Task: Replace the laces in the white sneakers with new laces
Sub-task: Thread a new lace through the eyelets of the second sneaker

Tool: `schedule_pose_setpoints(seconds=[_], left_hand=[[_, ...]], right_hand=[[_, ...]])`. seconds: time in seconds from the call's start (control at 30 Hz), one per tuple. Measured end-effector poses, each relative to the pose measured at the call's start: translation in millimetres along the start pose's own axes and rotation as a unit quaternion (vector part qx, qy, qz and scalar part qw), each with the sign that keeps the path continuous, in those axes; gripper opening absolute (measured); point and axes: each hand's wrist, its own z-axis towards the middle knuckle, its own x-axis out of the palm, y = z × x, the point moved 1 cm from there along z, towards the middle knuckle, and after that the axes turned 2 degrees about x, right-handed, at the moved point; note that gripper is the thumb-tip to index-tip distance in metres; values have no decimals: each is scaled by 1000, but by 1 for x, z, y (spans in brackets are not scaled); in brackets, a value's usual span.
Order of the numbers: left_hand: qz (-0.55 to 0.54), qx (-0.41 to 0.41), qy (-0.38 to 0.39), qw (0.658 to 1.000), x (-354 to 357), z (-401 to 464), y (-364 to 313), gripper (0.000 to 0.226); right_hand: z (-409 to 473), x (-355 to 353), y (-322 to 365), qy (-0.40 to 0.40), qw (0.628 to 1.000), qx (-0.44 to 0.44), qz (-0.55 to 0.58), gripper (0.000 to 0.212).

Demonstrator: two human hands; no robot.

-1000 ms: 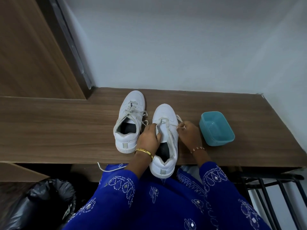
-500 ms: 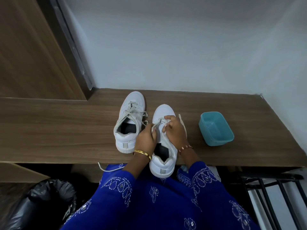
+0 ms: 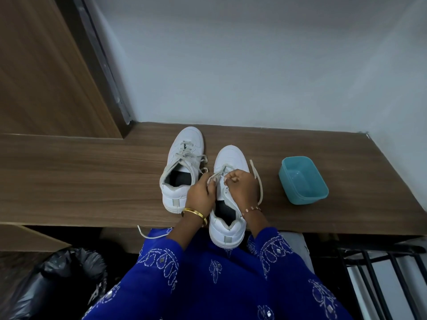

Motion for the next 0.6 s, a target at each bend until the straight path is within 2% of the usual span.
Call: schedule_pose_setpoints(seconds=[0.13, 0.23, 0.3, 0.37, 0.47, 0.6], left_hand=[[0, 23, 1, 1000, 0, -2, 0, 37], [42, 68, -8, 997, 1, -6, -4, 68], [50, 80, -13, 995, 2, -8, -5, 78], [60, 83, -11, 995, 2, -8, -5, 68], [77, 95, -5, 992, 5, -7, -1, 41], [73, 105, 7, 992, 7, -7, 3, 35]], right_hand=[[-4, 0, 1, -8, 1000, -16, -14, 12], [-7, 1, 1, -11, 1000, -16, -7, 12], [-8, 0, 1, -8, 1000, -14, -3, 12], [-8, -1, 1, -3, 1000, -13, 5, 12], [-8, -3, 1, 0, 1000, 0, 27, 11], [-8, -5, 3, -1, 999, 5, 41, 15]])
